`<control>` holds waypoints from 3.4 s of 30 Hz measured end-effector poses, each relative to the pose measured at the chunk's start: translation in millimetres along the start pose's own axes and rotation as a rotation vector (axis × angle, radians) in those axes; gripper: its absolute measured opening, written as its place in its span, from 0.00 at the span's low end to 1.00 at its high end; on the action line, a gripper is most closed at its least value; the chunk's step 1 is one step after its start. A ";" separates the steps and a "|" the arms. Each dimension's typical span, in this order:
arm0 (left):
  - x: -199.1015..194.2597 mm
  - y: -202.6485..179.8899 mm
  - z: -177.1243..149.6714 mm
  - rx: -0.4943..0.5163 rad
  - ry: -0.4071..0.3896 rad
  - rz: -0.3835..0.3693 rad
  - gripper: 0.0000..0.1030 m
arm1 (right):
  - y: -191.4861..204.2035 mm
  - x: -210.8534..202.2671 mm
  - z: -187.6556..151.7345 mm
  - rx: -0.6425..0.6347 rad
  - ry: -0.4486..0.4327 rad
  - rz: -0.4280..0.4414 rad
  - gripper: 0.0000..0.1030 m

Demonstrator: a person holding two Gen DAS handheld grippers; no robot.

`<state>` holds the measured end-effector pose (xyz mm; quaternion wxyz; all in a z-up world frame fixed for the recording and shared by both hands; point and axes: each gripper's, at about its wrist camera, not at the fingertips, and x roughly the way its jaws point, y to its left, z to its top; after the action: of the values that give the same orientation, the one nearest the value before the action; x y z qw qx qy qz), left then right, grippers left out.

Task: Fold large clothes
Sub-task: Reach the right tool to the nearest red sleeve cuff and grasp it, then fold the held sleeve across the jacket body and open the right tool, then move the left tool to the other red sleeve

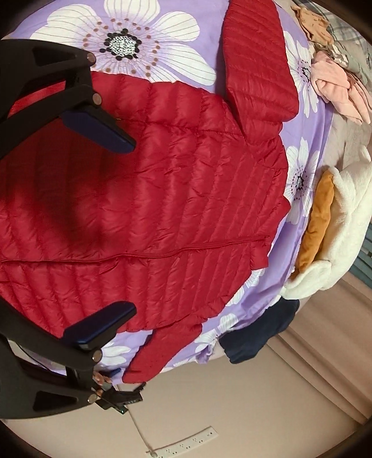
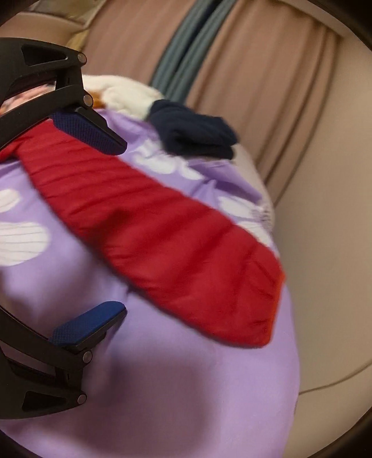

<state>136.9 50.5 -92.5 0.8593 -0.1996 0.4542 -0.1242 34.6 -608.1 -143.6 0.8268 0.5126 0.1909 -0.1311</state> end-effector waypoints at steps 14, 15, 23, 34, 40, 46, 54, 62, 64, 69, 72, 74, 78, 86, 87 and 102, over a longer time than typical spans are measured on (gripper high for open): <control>17.8 -4.9 2.6 0.022 0.035 0.033 1.00 | -32.3 3.8 22.3 0.143 -0.021 -0.019 0.13; 16.3 -4.0 2.6 0.022 0.031 0.035 1.00 | -29.2 -2.6 21.9 0.123 -0.030 -0.022 0.12; 1.7 5.2 -3.7 0.016 0.019 0.055 1.00 | 69.5 -49.1 17.5 -0.236 -0.090 -0.004 0.09; -29.1 56.2 -17.5 -0.123 0.011 0.067 1.00 | 247.8 -76.4 -88.8 -0.769 -0.002 0.067 0.09; -49.1 92.0 -22.2 -0.193 -0.024 0.077 1.00 | 315.4 -38.5 -184.3 -0.985 0.117 0.123 0.09; -63.1 129.1 -25.3 -0.266 -0.056 0.100 1.00 | 322.6 -4.3 -274.5 -1.259 0.213 0.090 0.09; -70.4 164.1 -23.5 -0.337 -0.075 0.115 1.00 | 315.1 26.7 -364.1 -1.459 0.330 0.051 0.09; -67.6 175.1 -13.9 -0.337 -0.089 0.131 1.00 | 306.0 46.9 -384.5 -1.481 0.416 0.019 0.17; -66.3 179.5 -9.0 -0.349 -0.093 0.124 1.00 | 305.3 44.5 -382.5 -1.440 0.462 0.043 0.31; -68.4 197.0 2.1 -0.402 -0.122 0.067 1.00 | 306.6 18.6 -374.7 -1.347 0.519 0.222 0.44; -71.6 210.4 9.2 -0.437 -0.149 0.053 1.00 | 311.6 16.4 -362.8 -1.223 0.557 0.321 0.44; -71.4 223.9 15.2 -0.470 -0.159 0.045 1.00 | 314.8 27.9 -361.1 -1.178 0.543 0.300 0.43; -70.2 249.7 30.5 -0.535 -0.181 0.019 1.00 | 314.0 64.8 -369.6 -1.140 0.525 0.212 0.31; -62.8 293.8 51.0 -0.688 -0.251 -0.068 0.98 | 298.4 102.8 -428.4 -1.265 0.614 0.127 0.30; -61.2 302.3 52.5 -0.723 -0.268 -0.086 0.98 | 300.2 102.0 -426.6 -1.254 0.621 0.131 0.30; -47.9 385.1 80.0 -0.958 -0.455 -0.247 0.96 | 319.9 5.5 -373.9 -1.203 0.522 0.422 0.30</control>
<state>189.1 430.4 -192.5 0.7279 -0.6424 0.2358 0.0428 103.6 -131.8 -41.1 0.9024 0.0058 0.3194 0.2893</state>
